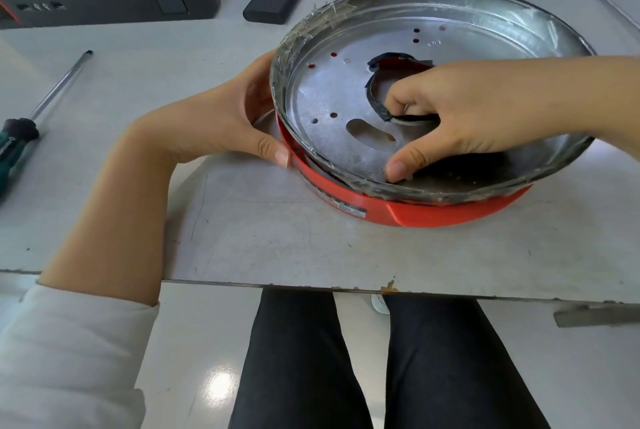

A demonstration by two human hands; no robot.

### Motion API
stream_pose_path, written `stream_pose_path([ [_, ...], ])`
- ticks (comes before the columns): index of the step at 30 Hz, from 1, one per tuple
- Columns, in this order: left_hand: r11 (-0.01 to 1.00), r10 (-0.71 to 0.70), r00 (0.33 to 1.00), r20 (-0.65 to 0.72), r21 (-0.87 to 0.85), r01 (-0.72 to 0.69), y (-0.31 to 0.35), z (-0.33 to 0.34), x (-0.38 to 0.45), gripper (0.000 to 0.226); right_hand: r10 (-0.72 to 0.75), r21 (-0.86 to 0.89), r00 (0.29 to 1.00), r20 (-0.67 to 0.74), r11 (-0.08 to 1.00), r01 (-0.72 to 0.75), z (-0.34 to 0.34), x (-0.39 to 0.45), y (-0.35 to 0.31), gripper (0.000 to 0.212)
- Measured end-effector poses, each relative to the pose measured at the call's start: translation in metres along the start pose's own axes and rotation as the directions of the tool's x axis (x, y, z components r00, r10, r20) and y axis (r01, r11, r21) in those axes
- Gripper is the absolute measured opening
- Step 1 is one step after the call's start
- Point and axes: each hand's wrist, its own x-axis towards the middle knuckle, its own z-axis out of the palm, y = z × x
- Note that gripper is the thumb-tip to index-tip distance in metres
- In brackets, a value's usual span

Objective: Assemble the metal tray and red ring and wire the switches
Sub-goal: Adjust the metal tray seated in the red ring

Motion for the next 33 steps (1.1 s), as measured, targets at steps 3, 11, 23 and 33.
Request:
stream_pose_path([
  [3, 1.000, 0.004, 1.000, -0.002, 0.006, -0.004, 0.001, 0.001, 0.000, 0.122, -0.003, 0.022, 1.000, -0.001, 1.000, 0.003, 0.001, 0.002, -0.001, 0.076],
  [11, 1.000, -0.010, 1.000, 0.011, -0.014, 0.011, 0.002, 0.002, -0.001, 0.107, 0.037, 0.080, 0.999, -0.024, 0.996, -0.035, -0.013, 0.003, 0.000, 0.079],
  [23, 1.000, -0.012, 1.000, -0.010, -0.019, 0.012, 0.004, 0.002, -0.001, 0.102, 0.008, 0.162, 1.000, 0.025, 0.987, -0.012, -0.017, -0.002, 0.005, 0.071],
  [33, 0.999, -0.032, 0.998, -0.047, 0.019, 0.033, 0.005, 0.003, -0.002, 0.091, -0.005, 0.037, 1.000, -0.015, 0.999, 0.006, -0.013, -0.005, -0.009, 0.062],
])
